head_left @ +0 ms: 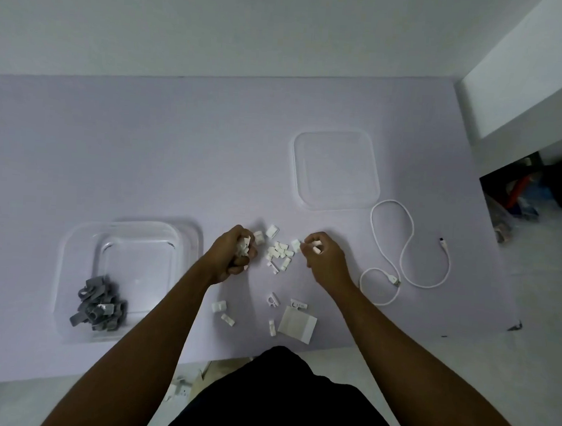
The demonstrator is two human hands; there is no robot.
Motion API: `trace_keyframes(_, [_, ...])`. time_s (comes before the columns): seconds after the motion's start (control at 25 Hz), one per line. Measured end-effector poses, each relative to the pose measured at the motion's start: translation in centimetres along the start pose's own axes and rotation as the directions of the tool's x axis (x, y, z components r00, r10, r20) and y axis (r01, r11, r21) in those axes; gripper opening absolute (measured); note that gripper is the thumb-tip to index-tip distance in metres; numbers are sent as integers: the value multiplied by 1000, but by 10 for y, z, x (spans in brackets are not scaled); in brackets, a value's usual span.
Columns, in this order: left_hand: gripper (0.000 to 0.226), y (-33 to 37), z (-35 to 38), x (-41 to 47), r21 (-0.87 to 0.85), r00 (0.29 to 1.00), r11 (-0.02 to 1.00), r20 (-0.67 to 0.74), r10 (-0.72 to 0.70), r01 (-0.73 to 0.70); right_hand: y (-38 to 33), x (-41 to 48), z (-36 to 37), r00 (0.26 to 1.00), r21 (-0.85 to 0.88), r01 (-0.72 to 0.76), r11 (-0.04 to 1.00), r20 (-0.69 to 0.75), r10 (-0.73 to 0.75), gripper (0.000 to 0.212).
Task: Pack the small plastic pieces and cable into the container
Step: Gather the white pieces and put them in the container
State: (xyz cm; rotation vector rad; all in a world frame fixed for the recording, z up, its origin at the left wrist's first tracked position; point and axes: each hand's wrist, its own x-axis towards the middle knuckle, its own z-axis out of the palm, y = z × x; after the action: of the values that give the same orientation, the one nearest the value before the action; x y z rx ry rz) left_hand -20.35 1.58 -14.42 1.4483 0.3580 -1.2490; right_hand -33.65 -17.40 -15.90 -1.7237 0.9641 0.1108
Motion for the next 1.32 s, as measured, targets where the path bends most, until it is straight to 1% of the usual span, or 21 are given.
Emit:
trace_keyframes(0.04, [25,4,1,1,81,999,997,-32,12,-9,1,4,2,998,-185,63,981,28,-59,17])
trace_keyframes(0.08, [30,9,2,1,248,995,968,-70,66,-47,2,8,4,993,-340,110,934,73,-90,25])
trace_keyframes(0.12, [32,11,1,6,489,984,868,-95,149,-84,3,13,7,989,-451,135,882,109,-96,30])
trace_keyframes(0.16, [30,12,0,14,718,972,692,-97,215,-81,2,17,10,987,-528,148,836,127,-95,30])
trace_keyframes(0.2, [27,14,1,20,856,958,512,-89,273,-66,1,20,13,987,-573,157,805,128,-102,27])
trace_keyframes(0.24, [31,16,4,24,923,943,382,-92,319,-39,2,23,16,987,-596,159,787,117,-110,22])
trace_keyframes(0.32, [45,22,10,27,968,944,248,-112,311,34,3,26,19,989,-608,147,780,91,-116,16])
trace_keyframes(0.4, [50,25,20,32,988,940,146,-88,329,42,4,26,20,991,-603,134,787,87,-102,22])
trace_keyframes(0.48, [50,27,27,36,996,951,72,-80,298,61,2,25,20,990,-601,138,788,100,-97,32])
trace_keyframes(0.56, [45,25,30,40,996,959,51,-87,270,76,0,25,21,986,-613,164,773,114,-119,37])
trace_keyframes(0.64, [37,21,31,42,996,959,60,-82,270,68,-4,27,22,984,-601,175,780,122,-126,32])
trace_keyframes(0.76, [29,23,33,33,995,960,99,-52,274,26,-3,28,26,990,-593,139,793,90,-106,25])
trace_keyframes(0.8, [29,26,30,28,994,960,111,-31,279,0,-3,28,28,993,-600,115,792,69,-92,25])
trace_keyframes(0.84, [31,30,25,22,995,957,101,-12,291,-18,-3,28,29,995,-585,97,805,52,-82,25])
trace_keyframes(0.92, [36,42,7,0,993,939,111,4,344,-45,-10,26,34,998,-455,65,888,20,-63,23])
trace_keyframes(1.0, [29,47,-15,-18,988,899,108,52,434,-110,-21,26,40,999,-233,29,972,-36,-39,21])
trace_keyframes(1.04, [25,48,-34,-30,986,897,119,49,439,-113,-27,23,47,999,-114,21,993,-48,-26,20])
trace_keyframes(1.12, [26,43,-80,-54,988,908,153,-29,418,-39,-47,10,66,1000,107,-13,994,-16,14,26])
trace_keyframes(1.2, [31,26,-120,-76,987,936,154,-91,340,39,-71,-7,92,996,247,-53,967,84,33,29])
trace_keyframes(1.24, [31,14,-134,-86,992,954,118,-87,287,55,-82,-15,105,990,282,-79,956,137,41,29])
trace_keyframes(1.32, [35,-10,-153,-103,992,971,25,-127,202,124,-102,-32,130,970,346,-150,926,234,70,30])
